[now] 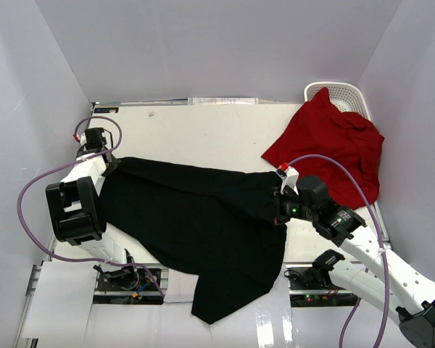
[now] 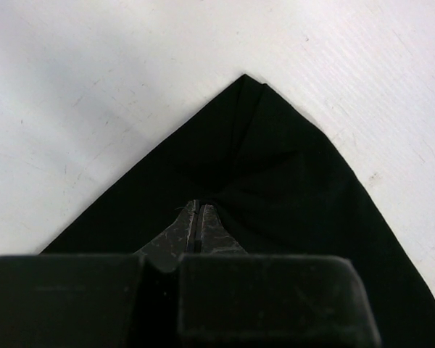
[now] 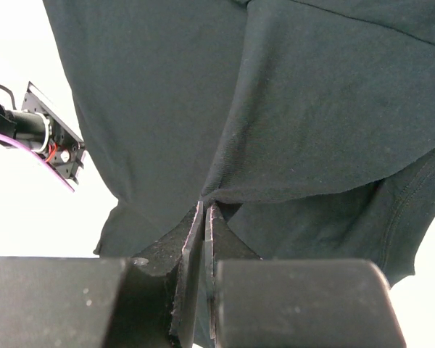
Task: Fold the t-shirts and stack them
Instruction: Fold the flattened tshirt in 1/3 of the way
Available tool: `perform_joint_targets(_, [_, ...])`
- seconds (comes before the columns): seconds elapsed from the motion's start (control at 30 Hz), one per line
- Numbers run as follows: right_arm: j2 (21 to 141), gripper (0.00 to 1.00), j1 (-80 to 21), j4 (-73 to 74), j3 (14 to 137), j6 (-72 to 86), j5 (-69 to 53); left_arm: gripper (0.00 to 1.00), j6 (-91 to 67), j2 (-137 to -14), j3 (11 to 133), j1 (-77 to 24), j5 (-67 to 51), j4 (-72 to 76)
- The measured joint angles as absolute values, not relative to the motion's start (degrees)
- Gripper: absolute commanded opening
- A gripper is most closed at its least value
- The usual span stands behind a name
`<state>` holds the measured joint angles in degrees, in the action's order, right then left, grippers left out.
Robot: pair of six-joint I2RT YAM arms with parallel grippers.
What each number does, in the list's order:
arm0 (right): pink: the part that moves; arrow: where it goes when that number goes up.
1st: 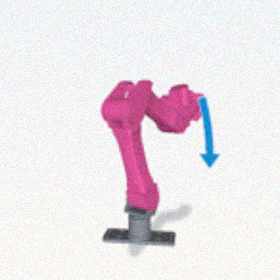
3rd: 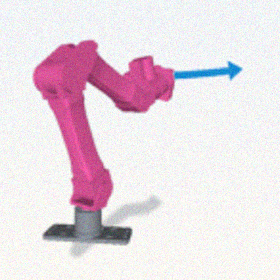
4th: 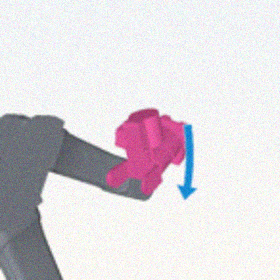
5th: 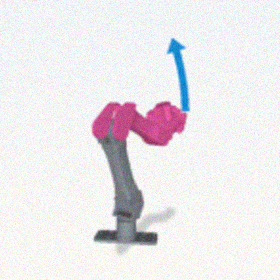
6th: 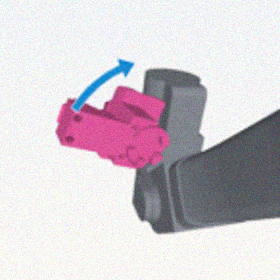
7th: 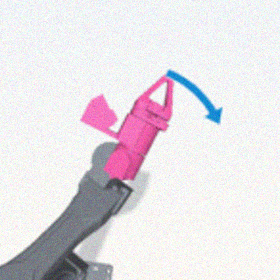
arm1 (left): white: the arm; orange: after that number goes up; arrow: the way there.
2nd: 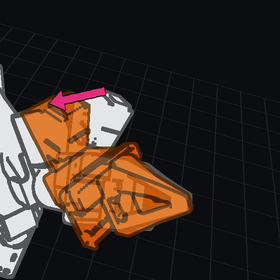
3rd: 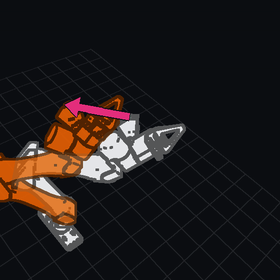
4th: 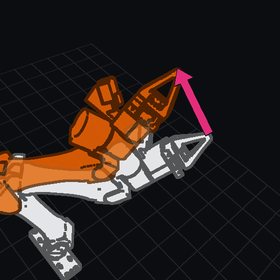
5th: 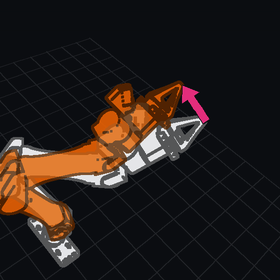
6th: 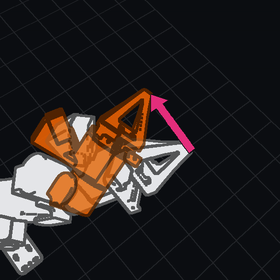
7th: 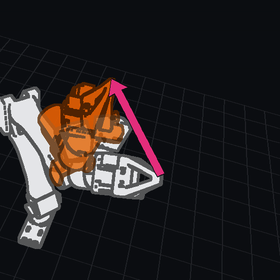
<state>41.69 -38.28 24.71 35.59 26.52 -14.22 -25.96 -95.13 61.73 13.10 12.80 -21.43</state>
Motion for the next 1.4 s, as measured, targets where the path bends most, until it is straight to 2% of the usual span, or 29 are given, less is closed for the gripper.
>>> perform_joint_targets(0.17, [41.8, 0.09, -38.57, 24.71, 35.57, 26.61, -13.98, 0.03, -26.5, -94.87, 61.1, 13.61, 12.62, -21.41])
perform_joint_targets(0.23, [42.04, 0.23, -38.76, 24.69, 35.55, 26.72, -13.96, 0.08, -26.59, -94.45, 60.93, 13.67, 12.58, -21.41])
perform_joint_targets(0.27, [42.17, 0.38, -38.79, 24.71, 35.55, 26.74, -13.91, 0.17, -26.61, -94.15, 60.8, 13.69, 12.56, -21.41])
perform_joint_targets(0.33, [42.37, 0.48, -38.89, 24.73, 35.55, 26.96, -13.69, 0.24, -26.46, -93.78, 60.73, 13.69, 12.38, -21.41])
perform_joint_targets(0.37, [42.44, 0.51, -38.94, 24.75, 35.55, 26.89, -13.56, 0.33, -26.52, -93.65, 60.73, 13.72, 12.36, -21.39])
perform_joint_targets(0.4, [42.44, 0.57, -39.03, 24.75, 35.55, 26.83, -13.5, 0.38, -26.48, -93.6, 60.73, 13.72, 12.27, -21.39])
perform_joint_targets(0.47, [42.44, 0.61, -39.05, 24.75, 35.57, 26.81, -13.19, 0.54, -26.46, -93.51, 60.71, 13.74, 12.21, -21.41])
perform_joint_targets(0.57, [42.52, 0.64, -39.07, 25.23, 35.7, 26.52, -12.23, 0.59, -26.87, -93.21, 60.64, 13.78, 12.34, -21.41])
perform_joint_targets(0.6, [42.65, 0.64, -39.07, 25.63, 35.94, 26.48, -11.7, 0.66, -26.98, -93.01, 60.6, 13.78, 12.49, -21.41])
perform_joint_targets(0.87, [43.48, 0.72, -39.09, 26.89, 38.68, 26.41, -7.97, 0.71, -27.73, -89.52, 60.45, 14.87, 13.52, -21.41])
perform_joint_targets(1.17, [54.96, 0.7, -38.2, 28.69, 44.51, 26.3, 3.66, 0.72, -27.86, -90.19, 63.72, 15.53, 12.69, -22.28])
perform_joint_targets(1.4, [64.79, 0.68, -26.57, 27.49, 47.09, 24.12, 2.83, 0.72, -27.9, -96.62, 70.87, 15.53, 10.81, -22.37])
